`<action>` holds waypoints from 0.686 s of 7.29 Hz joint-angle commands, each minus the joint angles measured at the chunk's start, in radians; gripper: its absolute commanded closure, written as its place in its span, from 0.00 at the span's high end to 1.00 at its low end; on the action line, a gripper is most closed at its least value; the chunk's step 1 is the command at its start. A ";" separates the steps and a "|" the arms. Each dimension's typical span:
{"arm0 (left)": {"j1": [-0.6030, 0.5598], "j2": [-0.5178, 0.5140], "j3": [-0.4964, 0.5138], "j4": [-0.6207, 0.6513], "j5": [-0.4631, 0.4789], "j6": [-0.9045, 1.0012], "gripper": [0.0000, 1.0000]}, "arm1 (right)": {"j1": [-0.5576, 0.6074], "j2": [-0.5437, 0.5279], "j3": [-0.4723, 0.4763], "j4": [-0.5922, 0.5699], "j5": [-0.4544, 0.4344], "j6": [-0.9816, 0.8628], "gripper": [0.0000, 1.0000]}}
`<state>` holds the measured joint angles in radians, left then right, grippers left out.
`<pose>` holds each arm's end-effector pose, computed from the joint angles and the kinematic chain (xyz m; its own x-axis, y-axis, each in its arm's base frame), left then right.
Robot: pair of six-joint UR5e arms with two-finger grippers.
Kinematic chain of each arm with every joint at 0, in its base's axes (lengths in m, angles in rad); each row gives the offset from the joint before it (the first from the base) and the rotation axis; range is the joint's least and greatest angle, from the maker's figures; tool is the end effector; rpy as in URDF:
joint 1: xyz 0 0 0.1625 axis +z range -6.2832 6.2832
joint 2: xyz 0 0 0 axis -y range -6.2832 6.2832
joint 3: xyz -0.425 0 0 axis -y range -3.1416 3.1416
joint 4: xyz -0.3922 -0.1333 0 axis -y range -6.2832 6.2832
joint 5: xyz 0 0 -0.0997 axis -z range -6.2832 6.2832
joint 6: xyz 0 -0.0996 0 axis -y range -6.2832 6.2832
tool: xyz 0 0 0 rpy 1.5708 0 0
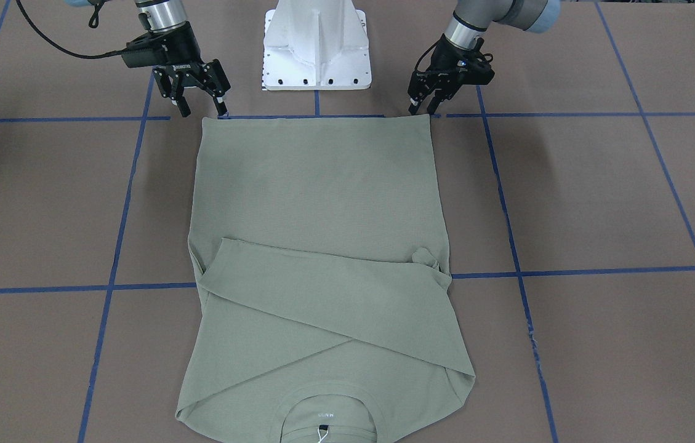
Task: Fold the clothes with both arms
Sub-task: 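Move both grippers down to the shirt hem corners nearest the robot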
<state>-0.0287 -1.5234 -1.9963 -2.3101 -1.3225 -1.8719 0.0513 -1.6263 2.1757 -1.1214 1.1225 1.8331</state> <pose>0.4701 -0.1713 0.3949 0.3444 -0.2975 -0.8904 0.3673 0.9156 -0.1638 -0.4307 -0.1988 0.3468 0.4158 0.2553 0.8729 -0.5363 0.8440 0.0086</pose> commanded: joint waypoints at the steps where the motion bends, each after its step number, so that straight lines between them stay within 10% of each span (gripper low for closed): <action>1: 0.001 -0.024 0.007 0.000 -0.009 0.000 0.53 | -0.002 0.002 -0.008 0.000 -0.003 0.000 0.98; 5: -0.010 -0.008 -0.001 0.006 -0.026 0.019 0.53 | -0.021 0.005 -0.017 0.002 -0.027 0.000 0.98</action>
<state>-0.0333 -1.5372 -1.9936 -2.3072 -1.3397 -1.8587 0.0343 -1.6229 2.1645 -1.1209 1.1023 1.8331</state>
